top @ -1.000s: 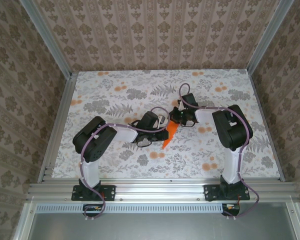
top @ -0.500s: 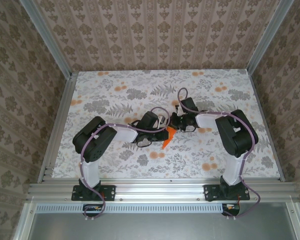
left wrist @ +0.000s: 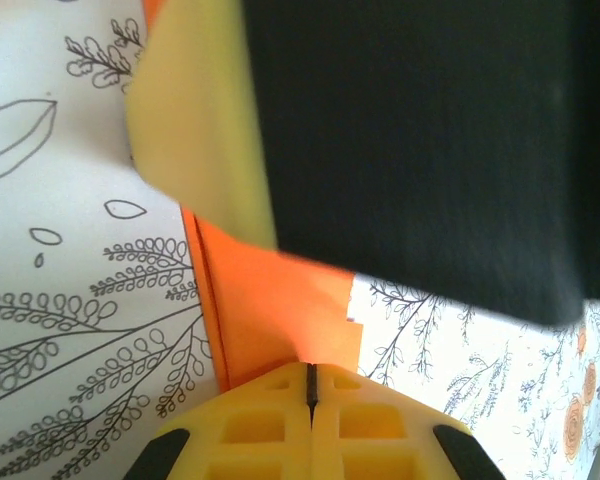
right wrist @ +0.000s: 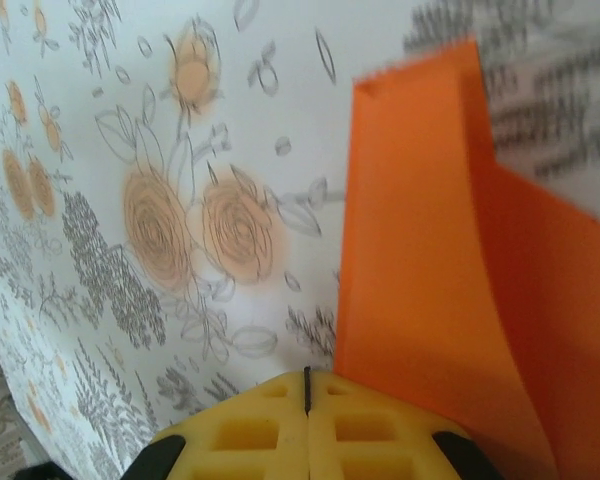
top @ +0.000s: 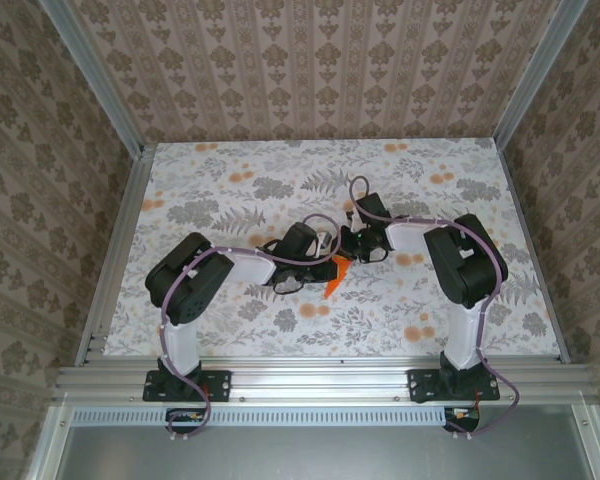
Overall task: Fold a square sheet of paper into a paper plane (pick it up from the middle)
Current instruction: Fold the wing for the fifth time at the center of the table.
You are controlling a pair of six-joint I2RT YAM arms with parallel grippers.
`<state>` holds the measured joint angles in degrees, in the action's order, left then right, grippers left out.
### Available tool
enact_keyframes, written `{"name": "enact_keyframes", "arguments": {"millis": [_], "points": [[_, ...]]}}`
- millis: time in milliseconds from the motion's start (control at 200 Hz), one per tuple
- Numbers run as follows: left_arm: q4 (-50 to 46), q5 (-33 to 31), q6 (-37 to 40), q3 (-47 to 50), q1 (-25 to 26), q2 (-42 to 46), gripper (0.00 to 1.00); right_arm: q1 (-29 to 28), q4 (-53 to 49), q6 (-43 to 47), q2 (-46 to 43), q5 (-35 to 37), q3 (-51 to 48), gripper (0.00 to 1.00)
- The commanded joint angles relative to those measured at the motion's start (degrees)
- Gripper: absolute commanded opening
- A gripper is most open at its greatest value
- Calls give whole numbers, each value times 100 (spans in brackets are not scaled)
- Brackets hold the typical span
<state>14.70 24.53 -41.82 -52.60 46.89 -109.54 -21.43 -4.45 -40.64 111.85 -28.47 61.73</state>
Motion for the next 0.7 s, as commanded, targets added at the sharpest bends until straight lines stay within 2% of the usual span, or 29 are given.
{"name": "enact_keyframes", "arguments": {"millis": [0, 695], "points": [[-1364, 49, 309, 284, 127, -208, 0, 207, 6, 140, 326, 772, 351, 6], [-1422, 31, 369, 536, 215, -191, 0, 618, -194, 113, 1270, 1142, 1517, 6]]}}
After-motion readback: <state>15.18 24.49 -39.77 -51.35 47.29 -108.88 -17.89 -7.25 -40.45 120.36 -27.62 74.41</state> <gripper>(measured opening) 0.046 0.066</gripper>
